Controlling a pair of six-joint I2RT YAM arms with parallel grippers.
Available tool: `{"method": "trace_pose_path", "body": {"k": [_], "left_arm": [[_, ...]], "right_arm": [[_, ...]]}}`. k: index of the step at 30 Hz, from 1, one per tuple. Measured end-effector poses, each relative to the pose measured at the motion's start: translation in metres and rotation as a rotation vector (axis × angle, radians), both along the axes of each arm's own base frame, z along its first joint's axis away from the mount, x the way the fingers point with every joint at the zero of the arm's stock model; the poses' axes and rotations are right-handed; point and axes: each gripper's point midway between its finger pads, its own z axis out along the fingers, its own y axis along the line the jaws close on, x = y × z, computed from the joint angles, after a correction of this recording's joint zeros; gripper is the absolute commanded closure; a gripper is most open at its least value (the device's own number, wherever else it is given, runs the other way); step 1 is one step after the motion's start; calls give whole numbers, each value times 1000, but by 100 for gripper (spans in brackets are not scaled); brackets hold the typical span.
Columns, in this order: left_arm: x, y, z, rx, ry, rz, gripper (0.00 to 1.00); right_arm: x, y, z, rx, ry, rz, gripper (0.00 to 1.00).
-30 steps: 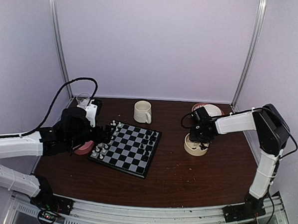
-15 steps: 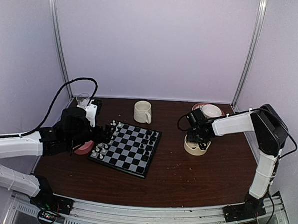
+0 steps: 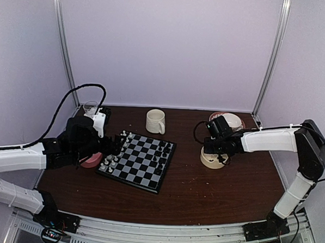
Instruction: Set up the chess pieces on the board
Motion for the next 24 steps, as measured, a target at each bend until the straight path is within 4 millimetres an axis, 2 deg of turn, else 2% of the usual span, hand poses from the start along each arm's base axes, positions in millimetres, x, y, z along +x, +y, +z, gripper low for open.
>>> {"method": "trace_pose_path", "body": {"k": [4,8,16,24], "left_arm": [[0,0,0,0,0,0,3],[0,0,0,0,0,0,3],[0,0,0,0,0,0,3],[0,0,0,0,0,-1,3]], "right_arm": [[1,-2,6,0,-14,-8,73],[5,-7,-1,-8,5,-24,76],[33,-12,-19,-31,38,-73,78],[37,-21,-28,-77,60,-96,78]]}}
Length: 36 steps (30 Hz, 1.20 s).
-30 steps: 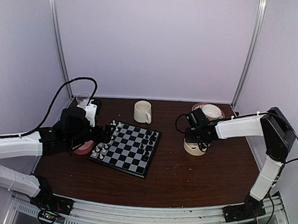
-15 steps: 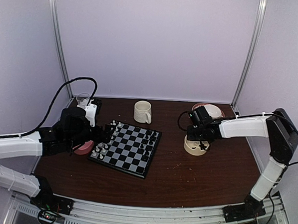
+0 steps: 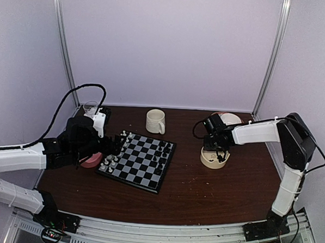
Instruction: Set up the chess pieces on the board
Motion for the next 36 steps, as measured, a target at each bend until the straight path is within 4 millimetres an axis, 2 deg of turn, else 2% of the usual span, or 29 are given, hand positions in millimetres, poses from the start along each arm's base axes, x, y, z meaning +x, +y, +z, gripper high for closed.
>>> {"method": "trace_pose_path", "body": {"k": [12,16,23,32,36], "left_arm": [[0,0,0,-1,1,-2,3],[0,0,0,-1,0,-2,3],[0,0,0,-1,1,-2,3],[0,0,0,-1,0,-2,3],[0,0,0,-1,0,-2,3]], "right_arm": [[5,-3,-14,-30,39,-3,81],[7,-2,-20,-44,51,5,86],[9,-1,-18,-43,49,13,93],[6,7,-16,-23,48,34,94],[-5,15,-12,10,58,63,94]]}}
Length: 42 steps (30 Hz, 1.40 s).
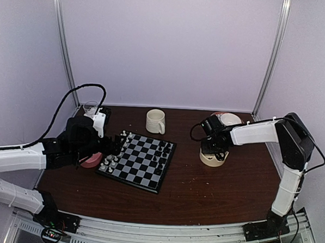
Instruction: Set up the chess pieces on the board
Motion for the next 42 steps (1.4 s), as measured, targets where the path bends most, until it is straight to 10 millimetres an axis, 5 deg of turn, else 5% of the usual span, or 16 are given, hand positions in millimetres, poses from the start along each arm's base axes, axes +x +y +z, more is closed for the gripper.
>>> {"method": "trace_pose_path", "body": {"k": [7,25,42], "left_arm": [[0,0,0,-1,0,0,3],[0,-8,-1,-3,17,-32,2],[-5,-32,-8,-30,95,-136,4]], "right_arm": [[-25,0,21,74,-9,24,93],[-42,33,63,180,-75,162,93],[-89,115,100,212,-204,519,94]]}}
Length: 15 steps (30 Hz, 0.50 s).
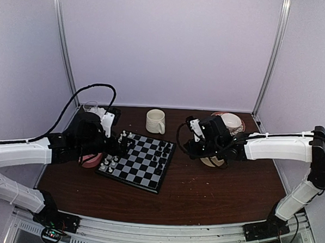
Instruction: Set up the chess pieces on the board
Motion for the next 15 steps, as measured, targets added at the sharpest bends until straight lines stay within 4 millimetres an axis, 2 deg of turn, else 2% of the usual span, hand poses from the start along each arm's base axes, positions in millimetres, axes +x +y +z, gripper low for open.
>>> {"method": "trace_pose_path", "body": {"k": [9,15], "left_arm": [[-16,-53,2,-126,154,-223,7],[-16,-66,6,-229,271,-274,8]], "right_arm": [[-27,30,17,45,-60,160,94],[-41,44,20,42,-80,228,93]]}}
